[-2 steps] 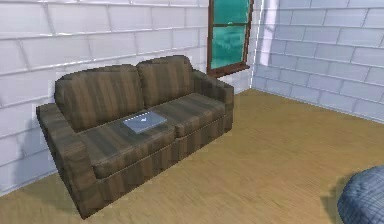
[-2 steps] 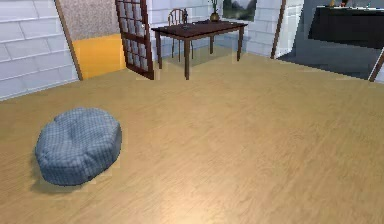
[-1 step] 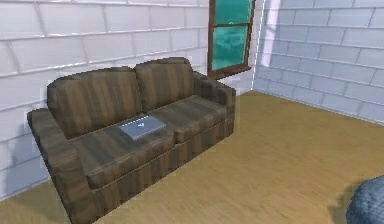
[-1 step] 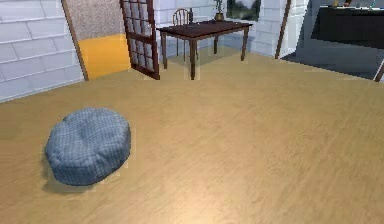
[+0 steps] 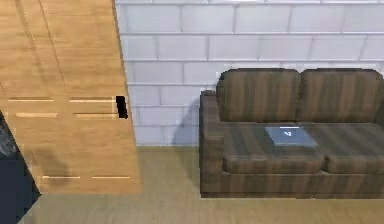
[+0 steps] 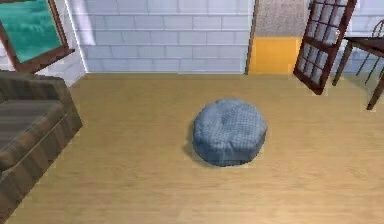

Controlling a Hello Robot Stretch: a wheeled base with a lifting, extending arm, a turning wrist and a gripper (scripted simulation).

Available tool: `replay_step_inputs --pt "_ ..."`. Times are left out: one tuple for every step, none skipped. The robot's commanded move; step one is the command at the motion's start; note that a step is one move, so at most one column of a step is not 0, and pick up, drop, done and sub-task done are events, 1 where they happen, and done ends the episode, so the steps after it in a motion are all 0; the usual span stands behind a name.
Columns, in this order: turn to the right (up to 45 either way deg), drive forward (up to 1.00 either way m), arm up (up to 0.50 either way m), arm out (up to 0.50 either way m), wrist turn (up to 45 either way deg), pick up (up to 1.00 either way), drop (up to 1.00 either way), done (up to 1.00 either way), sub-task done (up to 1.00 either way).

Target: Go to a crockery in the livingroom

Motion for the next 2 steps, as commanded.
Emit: replay_step_inputs --pt "-42.0 0.0 0.0 0.0 0.0 0.0 0.0 0.0 0.0" --pt "0.0 0.3 0.0 0.0 0.0 0.0 0.0 0.0 0.0"
